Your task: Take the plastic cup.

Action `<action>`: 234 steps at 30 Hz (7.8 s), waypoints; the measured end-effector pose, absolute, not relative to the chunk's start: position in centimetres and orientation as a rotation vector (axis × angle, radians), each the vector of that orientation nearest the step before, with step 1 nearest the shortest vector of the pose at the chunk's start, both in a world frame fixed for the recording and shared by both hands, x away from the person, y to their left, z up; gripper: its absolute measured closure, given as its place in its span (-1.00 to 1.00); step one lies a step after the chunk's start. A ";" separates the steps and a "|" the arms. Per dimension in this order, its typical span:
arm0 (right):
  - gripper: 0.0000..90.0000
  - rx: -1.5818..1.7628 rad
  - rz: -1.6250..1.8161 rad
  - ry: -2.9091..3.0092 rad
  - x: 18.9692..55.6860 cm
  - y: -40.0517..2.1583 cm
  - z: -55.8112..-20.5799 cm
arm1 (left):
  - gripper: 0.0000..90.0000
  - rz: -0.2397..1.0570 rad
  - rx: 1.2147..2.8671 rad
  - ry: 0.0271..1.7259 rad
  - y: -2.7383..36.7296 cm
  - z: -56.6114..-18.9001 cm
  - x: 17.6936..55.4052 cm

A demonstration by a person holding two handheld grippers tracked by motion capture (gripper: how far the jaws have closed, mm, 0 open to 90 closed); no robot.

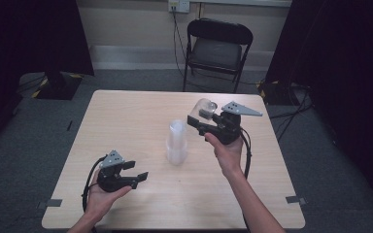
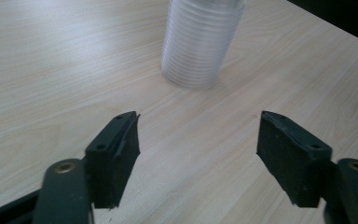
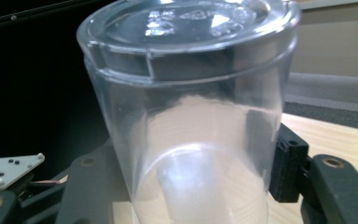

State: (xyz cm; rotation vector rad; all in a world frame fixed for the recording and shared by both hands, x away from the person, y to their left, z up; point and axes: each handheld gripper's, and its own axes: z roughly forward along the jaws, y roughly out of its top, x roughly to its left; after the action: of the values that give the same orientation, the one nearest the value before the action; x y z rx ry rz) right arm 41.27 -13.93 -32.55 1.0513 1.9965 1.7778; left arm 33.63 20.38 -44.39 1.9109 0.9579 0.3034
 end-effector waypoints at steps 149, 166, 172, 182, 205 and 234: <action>-0.55 1.428 2.041 2.291 36.8 -13.0 -40.4 | 1.00 0.465 1.725 0.715 13.5 -41.8 33.1; -0.42 1.262 1.808 2.322 36.4 -13.2 -39.6 | 1.00 0.347 1.741 0.763 14.5 -41.3 34.0; -0.37 1.197 1.710 2.340 35.8 -13.3 -39.5 | 1.00 0.322 1.757 0.779 14.6 -41.1 34.3; -0.36 1.072 1.623 2.363 35.1 -14.0 -40.3 | 1.00 0.284 1.850 0.770 14.2 -41.4 34.7; -0.54 0.729 1.485 2.464 33.6 -12.7 -40.8 | 1.00 -0.001 2.114 0.792 12.6 -42.8 35.9; -0.71 0.358 1.251 2.523 31.6 -9.7 -43.1 | 1.00 -0.167 2.205 0.807 12.6 -43.3 36.3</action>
State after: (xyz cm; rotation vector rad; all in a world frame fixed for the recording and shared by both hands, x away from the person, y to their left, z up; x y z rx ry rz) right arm 31.65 -9.72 -43.09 0.3583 2.5228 1.2511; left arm 36.31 12.60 -43.30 2.2051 0.8069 -0.1666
